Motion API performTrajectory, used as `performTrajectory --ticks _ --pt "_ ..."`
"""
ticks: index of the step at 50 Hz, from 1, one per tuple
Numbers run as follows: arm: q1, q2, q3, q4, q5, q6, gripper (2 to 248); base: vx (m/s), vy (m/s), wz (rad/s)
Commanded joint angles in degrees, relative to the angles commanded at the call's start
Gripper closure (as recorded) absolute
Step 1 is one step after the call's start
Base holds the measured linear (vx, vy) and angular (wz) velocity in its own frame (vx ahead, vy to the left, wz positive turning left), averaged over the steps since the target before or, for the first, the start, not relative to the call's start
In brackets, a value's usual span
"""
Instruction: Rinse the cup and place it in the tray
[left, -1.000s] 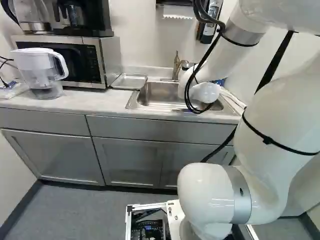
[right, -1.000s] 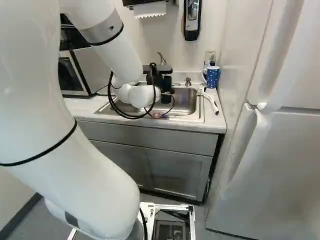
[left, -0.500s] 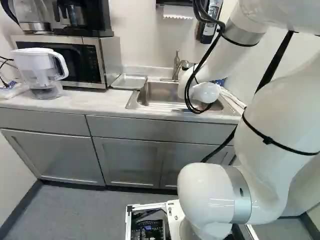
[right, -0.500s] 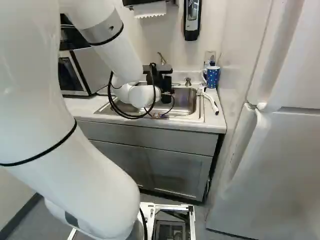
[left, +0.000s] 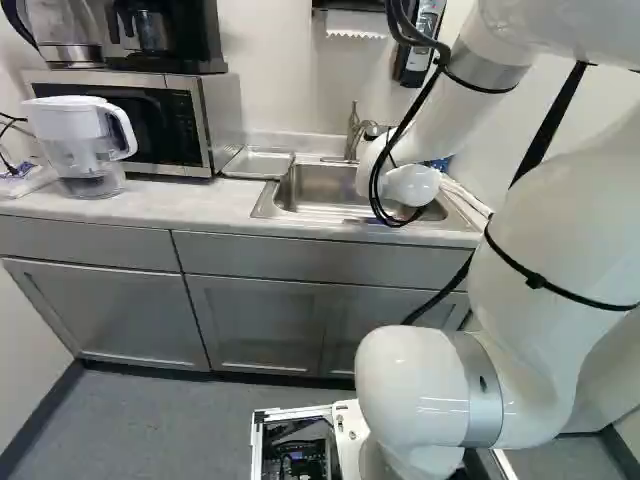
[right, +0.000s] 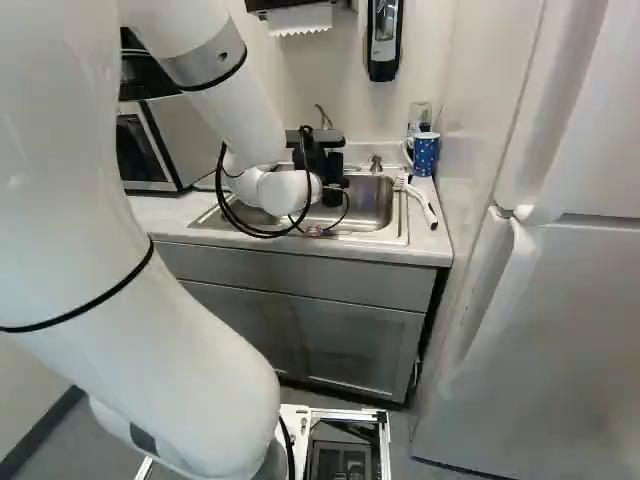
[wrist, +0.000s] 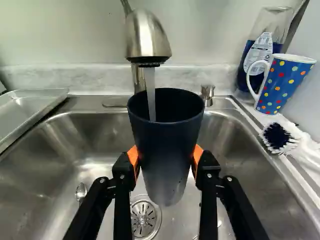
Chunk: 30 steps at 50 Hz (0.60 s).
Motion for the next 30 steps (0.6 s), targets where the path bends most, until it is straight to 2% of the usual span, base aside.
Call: performTrajectory --ticks 30 --pt "0.0 0.0 0.0 0.0 0.0 0.0 128 0.000 0.000 0.000"
